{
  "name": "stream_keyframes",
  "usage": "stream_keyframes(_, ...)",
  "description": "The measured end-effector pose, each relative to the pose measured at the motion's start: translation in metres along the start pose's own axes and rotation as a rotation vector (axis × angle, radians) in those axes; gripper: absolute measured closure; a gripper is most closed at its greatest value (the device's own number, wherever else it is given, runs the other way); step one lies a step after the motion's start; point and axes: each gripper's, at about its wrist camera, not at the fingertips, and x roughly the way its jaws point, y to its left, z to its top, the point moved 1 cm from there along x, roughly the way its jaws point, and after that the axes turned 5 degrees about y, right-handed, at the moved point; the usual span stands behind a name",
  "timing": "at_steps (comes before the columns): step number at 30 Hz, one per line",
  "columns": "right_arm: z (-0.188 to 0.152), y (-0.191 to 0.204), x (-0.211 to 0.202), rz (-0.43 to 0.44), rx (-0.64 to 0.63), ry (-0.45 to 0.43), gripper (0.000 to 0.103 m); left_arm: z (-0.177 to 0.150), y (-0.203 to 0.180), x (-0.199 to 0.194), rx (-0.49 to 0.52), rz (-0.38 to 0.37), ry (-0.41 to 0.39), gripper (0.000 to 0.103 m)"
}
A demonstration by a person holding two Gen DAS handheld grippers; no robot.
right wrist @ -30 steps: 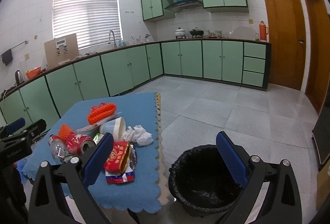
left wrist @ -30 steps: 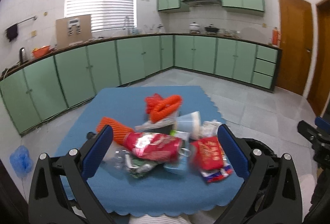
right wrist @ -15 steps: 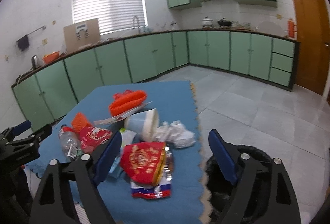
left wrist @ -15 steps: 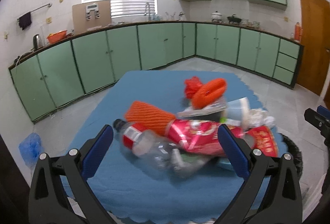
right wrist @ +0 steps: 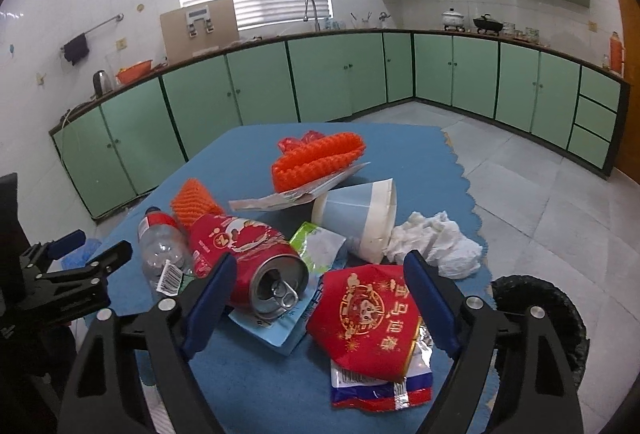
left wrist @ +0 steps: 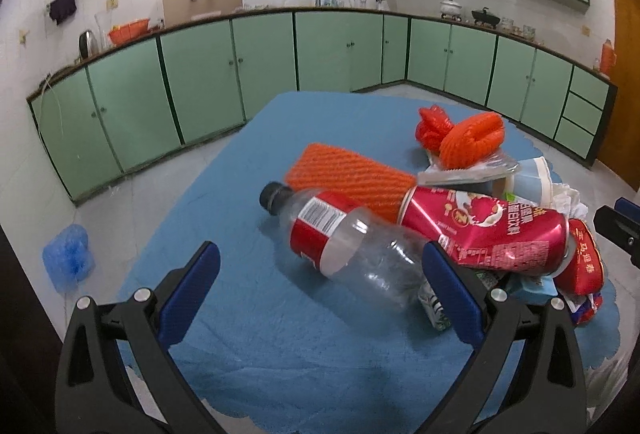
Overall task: Collect trash
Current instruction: 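Reach the left tool to the clear Coca-Cola bottle and close on it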
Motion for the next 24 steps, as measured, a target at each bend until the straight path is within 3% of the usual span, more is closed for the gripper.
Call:
stream_keyframes(6,0.002,-0.001,0.007,-0.021,-0.009,0.015,0.019,0.004,-0.006,0.009,-0.020,-0.041,0.015,0.005)
stream_keyframes(14,0.002,0.000,0.014,-0.035,-0.024,0.033,0.019,0.022,-0.020,0.035,-0.029,-0.042,0.048,0.005)
stream_keyframes(24,0.003,0.001,0.020,-0.028,-0.026,0.040,0.019,0.018,-0.015,0.057,-0.026,0.019,0.118,0.005)
